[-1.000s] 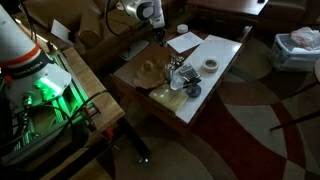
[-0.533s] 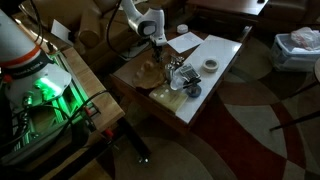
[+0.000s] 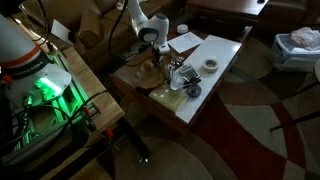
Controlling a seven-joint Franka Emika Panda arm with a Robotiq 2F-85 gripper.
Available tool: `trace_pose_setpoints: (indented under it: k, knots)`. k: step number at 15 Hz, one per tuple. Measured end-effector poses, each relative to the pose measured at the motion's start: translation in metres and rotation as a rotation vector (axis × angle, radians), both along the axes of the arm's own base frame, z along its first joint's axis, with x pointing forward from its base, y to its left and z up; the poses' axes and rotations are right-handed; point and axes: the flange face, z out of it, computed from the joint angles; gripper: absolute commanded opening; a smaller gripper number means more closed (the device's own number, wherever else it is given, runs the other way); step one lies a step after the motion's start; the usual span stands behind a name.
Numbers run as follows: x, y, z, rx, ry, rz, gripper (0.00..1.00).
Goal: Pick up the metallic measuring spoon and put it in the wooden bowl
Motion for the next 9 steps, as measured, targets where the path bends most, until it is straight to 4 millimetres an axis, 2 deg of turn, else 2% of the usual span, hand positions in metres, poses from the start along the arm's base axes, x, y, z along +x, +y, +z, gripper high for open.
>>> trace_pose_setpoints:
  k: [2, 4, 9]
  knots:
    - [0.000, 0.003, 0.000, 0.000, -0.001, 0.005, 0.01]
    - [-0.001, -0.009, -0.001, -0.006, -0.006, 0.036, 0.01]
    - [-0.009, -0.078, -0.002, 0.010, -0.037, 0.142, 0.01]
